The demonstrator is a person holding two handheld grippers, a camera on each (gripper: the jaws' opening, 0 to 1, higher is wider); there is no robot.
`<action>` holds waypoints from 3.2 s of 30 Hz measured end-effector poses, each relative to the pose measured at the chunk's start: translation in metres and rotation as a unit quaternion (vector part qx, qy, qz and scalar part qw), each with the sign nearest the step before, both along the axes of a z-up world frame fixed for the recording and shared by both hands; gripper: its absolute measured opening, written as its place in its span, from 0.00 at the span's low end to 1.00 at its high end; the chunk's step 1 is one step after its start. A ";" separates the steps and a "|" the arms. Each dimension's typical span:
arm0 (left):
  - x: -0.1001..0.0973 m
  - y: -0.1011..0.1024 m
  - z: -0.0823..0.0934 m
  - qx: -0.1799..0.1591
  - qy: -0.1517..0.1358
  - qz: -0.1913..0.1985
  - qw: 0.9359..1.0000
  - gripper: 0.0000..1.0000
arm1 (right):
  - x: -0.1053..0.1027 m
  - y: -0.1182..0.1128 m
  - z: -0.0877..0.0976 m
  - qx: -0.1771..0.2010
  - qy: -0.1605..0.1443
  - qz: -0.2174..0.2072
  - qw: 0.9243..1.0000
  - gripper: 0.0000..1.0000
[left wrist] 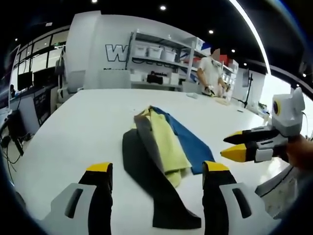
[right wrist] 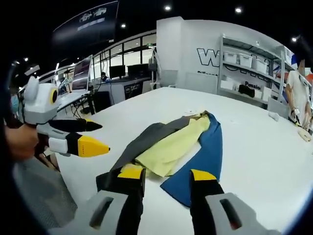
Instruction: Fold the garment on the visible template until the final outline fits inside the template.
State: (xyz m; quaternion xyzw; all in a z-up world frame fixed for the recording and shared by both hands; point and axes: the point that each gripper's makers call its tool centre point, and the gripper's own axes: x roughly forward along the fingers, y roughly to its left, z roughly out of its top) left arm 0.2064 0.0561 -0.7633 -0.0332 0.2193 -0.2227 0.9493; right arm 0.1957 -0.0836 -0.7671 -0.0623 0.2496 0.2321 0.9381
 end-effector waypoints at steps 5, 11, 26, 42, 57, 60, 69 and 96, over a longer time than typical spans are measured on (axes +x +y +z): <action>-0.001 -0.002 -0.001 0.000 0.005 -0.005 1.000 0.67 | -0.002 0.003 -0.035 -0.043 0.057 0.057 0.996 0.27; -0.001 -0.003 -0.002 0.001 0.007 -0.008 1.000 0.66 | 0.005 0.011 -0.045 -0.064 0.054 0.074 0.994 0.27; -0.002 -0.005 -0.005 0.001 0.013 -0.014 1.000 0.64 | 0.021 0.014 -0.085 -0.092 0.090 0.085 0.988 0.24; -0.002 -0.004 -0.007 -0.001 0.018 -0.016 1.000 0.62 | 0.026 0.018 -0.101 -0.092 0.098 0.090 0.987 0.18; -0.001 -0.006 -0.009 -0.004 0.022 -0.017 1.000 0.61 | 0.028 0.007 -0.099 -0.084 0.098 0.074 0.989 0.00; -0.002 -0.006 -0.009 -0.004 0.023 -0.018 1.000 0.61 | 0.027 0.007 -0.098 -0.083 0.099 0.075 0.989 0.00; -0.002 -0.006 -0.009 -0.002 0.024 -0.019 1.000 0.59 | 0.039 -0.006 -0.071 -0.067 0.072 0.051 0.994 0.00; -0.006 -0.013 -0.016 0.008 0.035 -0.035 0.999 0.54 | 0.086 -0.129 -0.022 -0.068 0.015 -0.080 0.994 0.00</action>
